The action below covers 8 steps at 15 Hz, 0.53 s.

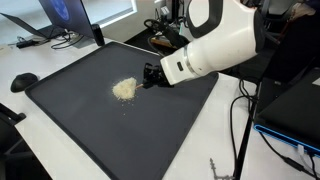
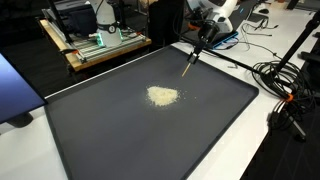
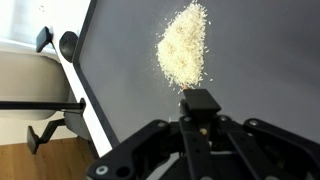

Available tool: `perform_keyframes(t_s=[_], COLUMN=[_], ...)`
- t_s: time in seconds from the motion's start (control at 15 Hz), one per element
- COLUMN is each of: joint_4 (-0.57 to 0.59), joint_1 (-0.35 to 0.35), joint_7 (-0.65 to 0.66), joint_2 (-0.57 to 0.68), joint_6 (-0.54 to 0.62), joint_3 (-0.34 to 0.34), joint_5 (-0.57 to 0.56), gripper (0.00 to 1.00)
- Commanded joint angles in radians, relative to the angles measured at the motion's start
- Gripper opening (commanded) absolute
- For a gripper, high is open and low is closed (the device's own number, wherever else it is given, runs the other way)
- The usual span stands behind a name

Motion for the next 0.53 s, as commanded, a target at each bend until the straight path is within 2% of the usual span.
perform_keyframes(t_s=[0.0, 0.47], joint_4=[0.15, 0.307], joint_1=[0.019, 0.004], joint_7=[-0.092, -0.214], joint_2=[0.129, 0.255], joint_6=[-0.084, -0.092], joint_3=[-0.006, 0.0], joint_5=[-0.043, -0.028], gripper=[0.03, 0.03])
